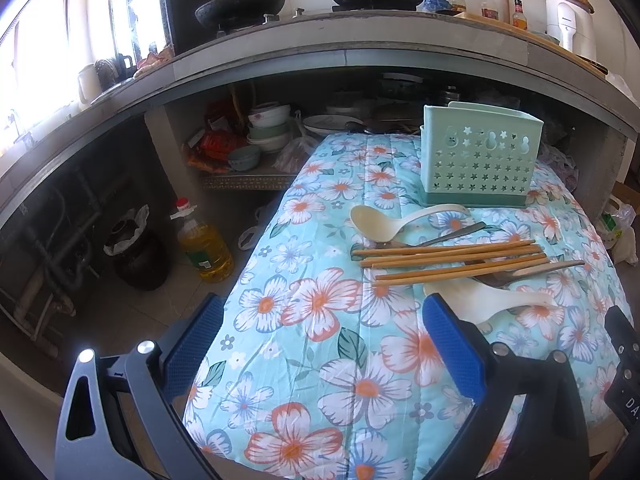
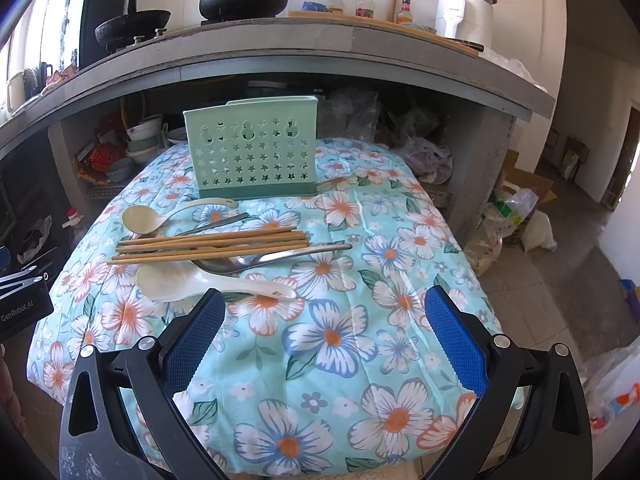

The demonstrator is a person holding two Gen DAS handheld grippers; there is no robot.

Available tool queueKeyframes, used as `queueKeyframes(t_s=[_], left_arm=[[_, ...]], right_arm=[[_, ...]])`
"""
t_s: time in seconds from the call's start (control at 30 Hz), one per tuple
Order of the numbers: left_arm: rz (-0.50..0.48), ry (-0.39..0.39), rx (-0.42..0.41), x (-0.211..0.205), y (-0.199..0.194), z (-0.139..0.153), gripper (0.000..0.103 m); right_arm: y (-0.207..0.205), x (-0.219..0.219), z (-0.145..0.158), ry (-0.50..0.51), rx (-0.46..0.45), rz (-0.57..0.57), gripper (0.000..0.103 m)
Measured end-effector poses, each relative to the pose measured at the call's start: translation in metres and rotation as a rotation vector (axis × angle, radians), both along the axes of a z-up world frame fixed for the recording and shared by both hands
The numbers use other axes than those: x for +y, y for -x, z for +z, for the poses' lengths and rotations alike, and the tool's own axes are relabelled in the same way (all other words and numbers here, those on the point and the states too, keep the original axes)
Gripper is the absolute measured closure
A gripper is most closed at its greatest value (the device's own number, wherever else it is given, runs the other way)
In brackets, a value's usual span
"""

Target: Organize utensils

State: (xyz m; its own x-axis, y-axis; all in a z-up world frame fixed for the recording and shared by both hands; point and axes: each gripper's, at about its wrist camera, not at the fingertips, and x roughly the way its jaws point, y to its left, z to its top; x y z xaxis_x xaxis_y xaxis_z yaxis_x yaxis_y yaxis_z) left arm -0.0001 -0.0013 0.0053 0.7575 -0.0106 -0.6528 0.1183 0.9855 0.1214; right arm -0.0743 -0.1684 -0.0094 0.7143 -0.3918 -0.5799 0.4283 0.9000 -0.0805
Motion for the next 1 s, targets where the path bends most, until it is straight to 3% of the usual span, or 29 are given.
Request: queueKeyframes(t_s=[1.0], left_arm=[[0.004,0.005,0.01,0.0089,-0.002,-0.0035,0.005]], right_arm=[[0.0015,0.0001,0.0008,0.0,-0.001,-0.001,0.008]])
